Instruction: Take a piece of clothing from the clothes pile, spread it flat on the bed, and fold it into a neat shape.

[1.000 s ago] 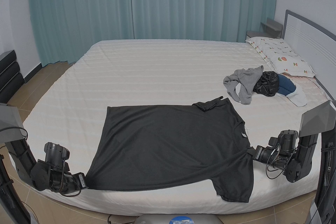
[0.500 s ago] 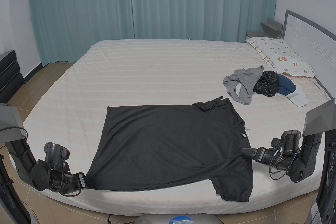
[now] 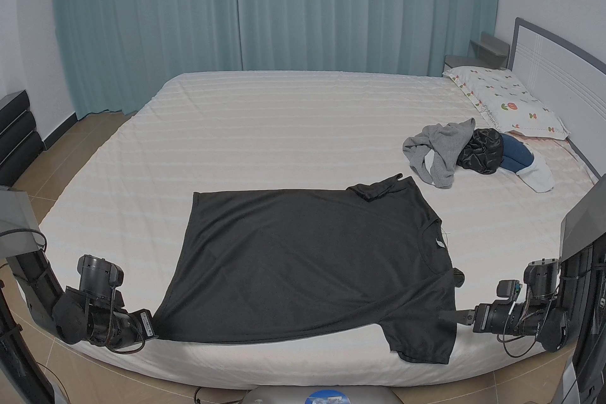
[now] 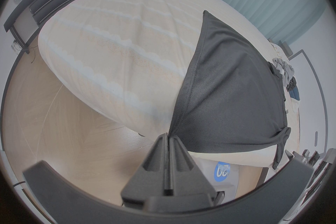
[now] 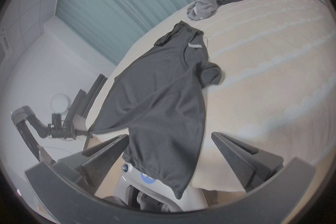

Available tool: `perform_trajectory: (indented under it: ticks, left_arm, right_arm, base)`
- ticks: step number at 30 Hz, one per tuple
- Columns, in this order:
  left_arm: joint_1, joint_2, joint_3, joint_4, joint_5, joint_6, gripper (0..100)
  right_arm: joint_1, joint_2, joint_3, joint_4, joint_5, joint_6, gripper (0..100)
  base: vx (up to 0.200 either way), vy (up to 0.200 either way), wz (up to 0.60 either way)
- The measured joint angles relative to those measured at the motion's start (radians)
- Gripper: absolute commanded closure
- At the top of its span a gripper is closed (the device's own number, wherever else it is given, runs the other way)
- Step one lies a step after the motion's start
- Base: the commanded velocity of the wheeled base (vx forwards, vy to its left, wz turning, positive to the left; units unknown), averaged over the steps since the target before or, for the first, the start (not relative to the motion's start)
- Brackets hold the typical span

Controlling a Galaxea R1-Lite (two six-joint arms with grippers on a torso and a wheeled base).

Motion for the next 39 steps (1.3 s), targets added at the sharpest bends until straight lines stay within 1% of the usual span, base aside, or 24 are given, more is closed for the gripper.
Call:
perform_trajectory:
  ticks: [3,9,21,26,27,34,39]
  left_arm:
    - [0.0,-0.004,0.0,0.0,0.0,0.0,100]
    - [0.0,-0.007,0.001,0.0,0.0,0.0,100]
    - [-0.001,-0.007,0.001,0.0,-0.003,0.0,100]
    - [0.0,-0.007,0.001,0.0,-0.003,0.0,100]
    - [0.0,-0.007,0.001,0.001,-0.002,0.0,100]
    - [0.0,-0.007,0.001,0.0,-0.002,0.0,100]
    - [0.0,-0.007,0.001,0.0,-0.002,0.0,100]
  right_arm:
    - [0.002,0.024,0.013,-0.001,0.009,-0.029,0]
    - [0.005,0.055,0.019,-0.001,0.02,-0.033,0]
    - [0.03,0.074,-0.001,-0.001,0.022,-0.019,0]
    - [0.056,0.081,-0.024,-0.001,0.014,0.008,0]
    - [0.058,0.081,-0.027,-0.001,0.012,0.011,100]
    - [0.052,0.079,-0.021,0.0,0.009,0.017,100]
    - [0.026,0.07,0.002,0.0,0.006,0.011,100]
  base:
    - [0.0,0.0,0.0]
    - [0.0,0.0,0.0]
    - [0.0,0.0,0.0]
    - [0.0,0.0,0.0]
    - [0.0,0.0,0.0]
    - [0.0,0.0,0.0]
    - [0.0,0.0,0.0]
